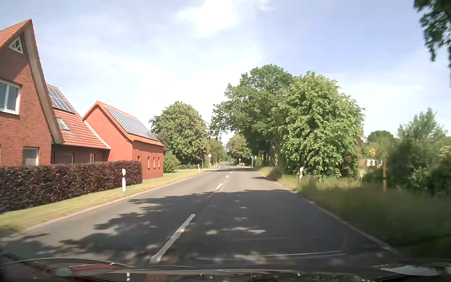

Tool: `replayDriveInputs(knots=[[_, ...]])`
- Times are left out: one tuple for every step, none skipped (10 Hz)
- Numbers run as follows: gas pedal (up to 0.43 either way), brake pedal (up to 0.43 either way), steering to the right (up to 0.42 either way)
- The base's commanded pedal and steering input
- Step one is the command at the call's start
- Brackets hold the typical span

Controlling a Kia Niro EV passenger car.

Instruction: Follow the waypoints while adhering to traffic rules and regulations

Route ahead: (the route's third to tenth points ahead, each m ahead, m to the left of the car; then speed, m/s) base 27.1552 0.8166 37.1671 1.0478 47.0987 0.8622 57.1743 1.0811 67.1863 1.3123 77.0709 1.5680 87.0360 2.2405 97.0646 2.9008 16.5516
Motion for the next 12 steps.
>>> replayDriveInputs(knots=[[0.000,0.000,-0.004],[0.000,0.000,-0.003],[0.000,0.000,-0.001],[0.000,0.000,-0.001],[0.000,0.000,-0.001],[0.000,0.000,-0.001],[0.000,0.000,-0.001],[0.000,0.000,0.000],[0.000,0.000,-0.001],[0.000,0.000,-0.001],[0.000,0.000,-0.001],[0.087,0.000,-0.001]])
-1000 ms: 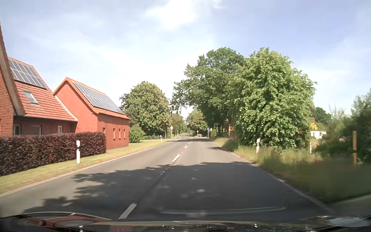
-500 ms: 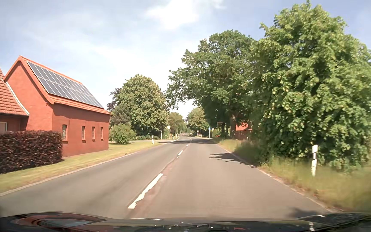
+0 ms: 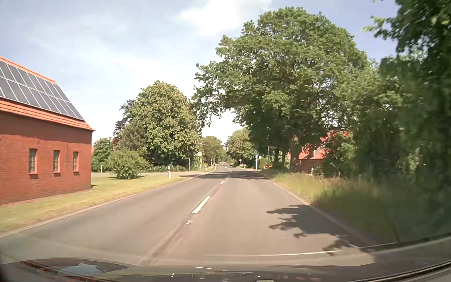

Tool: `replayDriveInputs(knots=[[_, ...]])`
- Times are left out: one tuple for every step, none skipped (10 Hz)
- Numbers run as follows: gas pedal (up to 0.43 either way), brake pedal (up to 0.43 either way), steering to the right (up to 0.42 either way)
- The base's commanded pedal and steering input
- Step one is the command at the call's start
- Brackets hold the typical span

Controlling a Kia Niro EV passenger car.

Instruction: Follow the waypoints while adhering to traffic rules and regulations

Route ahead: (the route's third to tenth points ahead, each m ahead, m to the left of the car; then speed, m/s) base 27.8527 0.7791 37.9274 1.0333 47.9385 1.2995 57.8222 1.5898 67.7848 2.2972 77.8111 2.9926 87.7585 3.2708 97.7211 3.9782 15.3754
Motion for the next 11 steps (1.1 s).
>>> replayDriveInputs(knots=[[0.110,0.000,-0.001],[0.138,0.000,-0.002],[0.138,0.000,-0.002],[0.138,0.000,-0.002],[0.138,0.000,-0.003],[0.138,0.000,-0.003],[0.138,0.000,-0.002],[0.138,0.000,-0.003],[0.138,0.000,-0.002],[0.138,0.000,-0.003],[0.138,0.000,-0.003]])
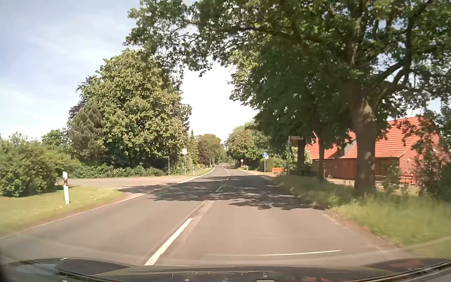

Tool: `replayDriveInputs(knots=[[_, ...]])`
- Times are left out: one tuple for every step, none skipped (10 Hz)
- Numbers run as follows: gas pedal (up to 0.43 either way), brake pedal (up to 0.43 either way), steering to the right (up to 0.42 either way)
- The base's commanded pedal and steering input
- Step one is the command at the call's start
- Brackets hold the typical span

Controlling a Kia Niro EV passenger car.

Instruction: Follow the waypoints while adhering to traffic rules and regulations

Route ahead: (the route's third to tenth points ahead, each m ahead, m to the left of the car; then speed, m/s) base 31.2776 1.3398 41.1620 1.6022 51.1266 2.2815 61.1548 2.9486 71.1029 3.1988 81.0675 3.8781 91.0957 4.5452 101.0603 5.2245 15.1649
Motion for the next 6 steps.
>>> replayDriveInputs(knots=[[0.138,0.000,-0.002],[0.138,0.000,-0.003],[0.138,0.000,-0.003],[0.150,0.000,-0.003],[0.150,0.000,-0.003],[0.157,0.000,-0.003]])
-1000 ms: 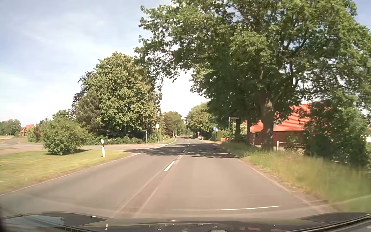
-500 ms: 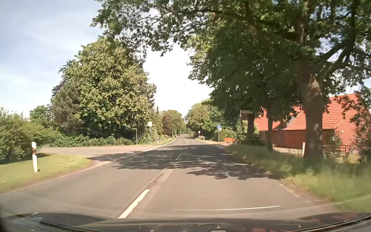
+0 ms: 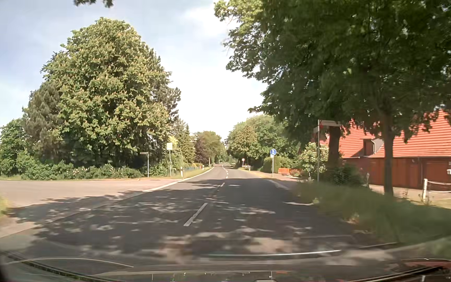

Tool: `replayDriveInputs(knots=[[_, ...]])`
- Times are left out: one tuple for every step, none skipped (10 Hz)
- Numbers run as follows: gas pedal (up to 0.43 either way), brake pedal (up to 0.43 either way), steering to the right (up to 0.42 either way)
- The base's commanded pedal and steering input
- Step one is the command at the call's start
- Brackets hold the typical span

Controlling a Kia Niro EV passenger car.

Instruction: Follow the waypoints while adhering to traffic rules and regulations

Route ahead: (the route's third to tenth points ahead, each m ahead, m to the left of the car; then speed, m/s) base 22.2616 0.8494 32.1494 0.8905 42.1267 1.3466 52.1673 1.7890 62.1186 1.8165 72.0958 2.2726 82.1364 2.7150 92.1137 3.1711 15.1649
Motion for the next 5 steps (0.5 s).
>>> replayDriveInputs(knots=[[0.169,0.000,-0.003],[0.177,0.000,-0.004],[0.177,0.000,-0.005],[0.197,0.000,-0.005],[0.209,0.000,-0.005]])
